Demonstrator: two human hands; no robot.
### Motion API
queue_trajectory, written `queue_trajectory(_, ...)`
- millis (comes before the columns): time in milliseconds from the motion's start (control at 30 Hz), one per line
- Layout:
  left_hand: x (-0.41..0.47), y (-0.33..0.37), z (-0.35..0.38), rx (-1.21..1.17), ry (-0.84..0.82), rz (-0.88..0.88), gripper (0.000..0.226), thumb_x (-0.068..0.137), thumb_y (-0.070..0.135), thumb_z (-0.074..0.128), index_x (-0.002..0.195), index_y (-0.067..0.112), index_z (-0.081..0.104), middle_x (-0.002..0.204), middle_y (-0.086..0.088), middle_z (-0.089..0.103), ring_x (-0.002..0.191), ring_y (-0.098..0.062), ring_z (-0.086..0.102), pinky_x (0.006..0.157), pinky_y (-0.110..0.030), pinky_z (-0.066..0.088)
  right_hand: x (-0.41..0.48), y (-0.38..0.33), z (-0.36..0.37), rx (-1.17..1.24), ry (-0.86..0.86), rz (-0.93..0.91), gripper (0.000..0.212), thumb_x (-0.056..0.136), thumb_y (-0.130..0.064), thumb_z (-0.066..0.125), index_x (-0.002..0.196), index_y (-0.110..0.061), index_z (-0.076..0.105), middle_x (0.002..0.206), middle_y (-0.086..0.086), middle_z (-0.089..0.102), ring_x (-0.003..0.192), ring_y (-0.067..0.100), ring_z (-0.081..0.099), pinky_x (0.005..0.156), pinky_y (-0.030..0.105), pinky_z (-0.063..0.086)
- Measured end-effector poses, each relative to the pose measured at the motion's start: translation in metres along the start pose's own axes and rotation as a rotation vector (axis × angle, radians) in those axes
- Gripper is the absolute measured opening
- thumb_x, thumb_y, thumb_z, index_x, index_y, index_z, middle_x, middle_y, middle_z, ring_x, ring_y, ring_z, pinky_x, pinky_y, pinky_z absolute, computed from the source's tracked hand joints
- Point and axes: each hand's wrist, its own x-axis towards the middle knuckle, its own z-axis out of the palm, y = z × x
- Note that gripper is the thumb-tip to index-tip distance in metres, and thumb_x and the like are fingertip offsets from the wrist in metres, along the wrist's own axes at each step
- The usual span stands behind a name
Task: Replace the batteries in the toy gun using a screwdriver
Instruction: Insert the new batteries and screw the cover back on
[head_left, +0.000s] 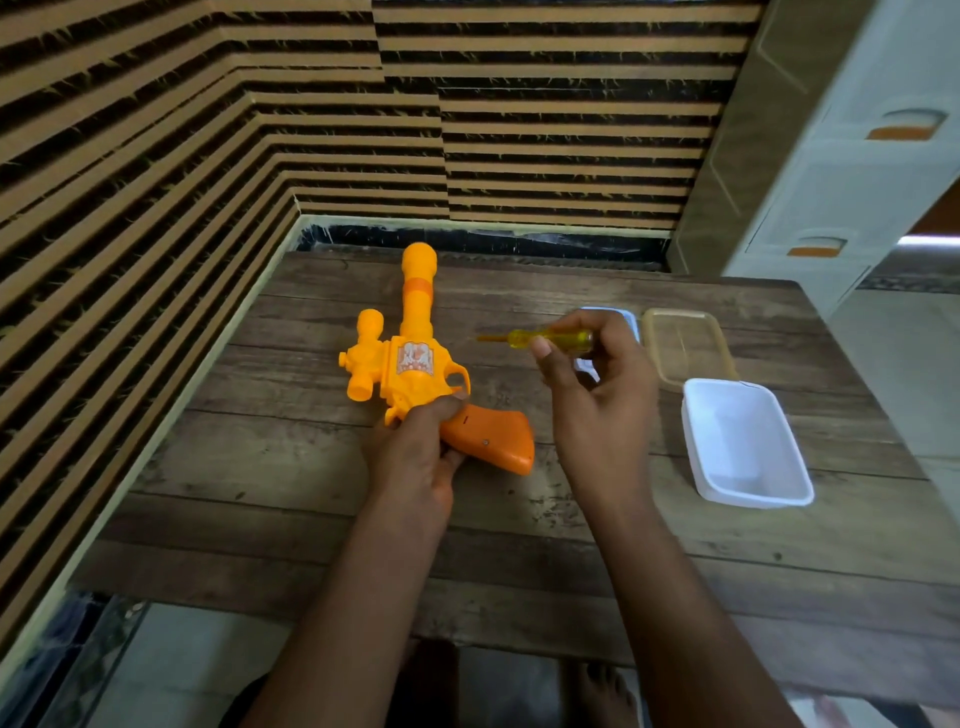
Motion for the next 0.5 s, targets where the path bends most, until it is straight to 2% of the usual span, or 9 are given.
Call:
queue_trajectory(67, 0.0, -0.001, 0.002, 0.004, -0.017, -0.004, 0.049, 0.081, -0.001, 0.082, 0.124, 0.017, 0.067, 0.117, -0.008, 0.073, 0.106, -0.024, 0.07, 0.067, -0.038, 0.058, 0.001, 0.002, -0.001, 0.053, -0.031, -0.011, 0.008, 0.101, -0.011, 0.065, 0.107, -0.009, 0.062, 0.102, -0.005, 0.071, 0.094, 0.014, 0.07, 0.081, 0.051, 0.06)
queue_trajectory(167, 0.0, 0.0, 0.002, -0.009, -0.045, -0.051, 0.039, 0.085, -0.002, 0.078, 0.117, 0.017, 0.067, 0.108, -0.007, 0.073, 0.096, -0.021, 0.07, 0.066, -0.038, 0.057, 0.005, 0.008, -0.007, 0.087, -0.115, -0.038, 0.009, 0.104, -0.008, 0.058, 0.112, -0.01, 0.055, 0.109, 0.004, 0.074, 0.104, 0.02, 0.072, 0.086, 0.058, 0.059)
queue_trajectory(267, 0.005, 0.0, 0.001, -0.003, -0.061, -0.07, 0.036, 0.086, -0.003, 0.076, 0.114, 0.017, 0.065, 0.113, -0.009, 0.073, 0.097, -0.021, 0.07, 0.067, -0.039, 0.057, 0.009, 0.013, -0.013, 0.099, -0.15, -0.023, 0.016, 0.106, -0.002, 0.053, 0.119, -0.012, 0.05, 0.105, 0.013, 0.071, 0.102, 0.025, 0.073, 0.084, 0.052, 0.063)
queue_trajectory(367, 0.008, 0.0, 0.001, 0.002, -0.063, -0.065, 0.041, 0.085, -0.003, 0.076, 0.12, 0.015, 0.065, 0.12, -0.012, 0.073, 0.1, -0.023, 0.071, 0.067, -0.04, 0.057, 0.01, 0.013, -0.014, 0.123, -0.19, 0.002, 0.022, 0.107, -0.003, 0.051, 0.125, -0.015, 0.049, 0.102, 0.022, 0.064, 0.096, 0.031, 0.071, 0.077, 0.044, 0.066)
queue_trajectory(500, 0.012, -0.002, 0.001, 0.024, -0.061, -0.057, 0.044, 0.085, -0.003, 0.077, 0.125, 0.014, 0.064, 0.122, -0.014, 0.073, 0.101, -0.024, 0.072, 0.066, -0.04, 0.059, 0.011, 0.018, -0.012, 0.084, -0.25, 0.037, 0.027, 0.105, -0.013, 0.052, 0.13, -0.023, 0.049, 0.098, 0.032, 0.057, 0.089, 0.046, 0.065, 0.071, 0.048, 0.065)
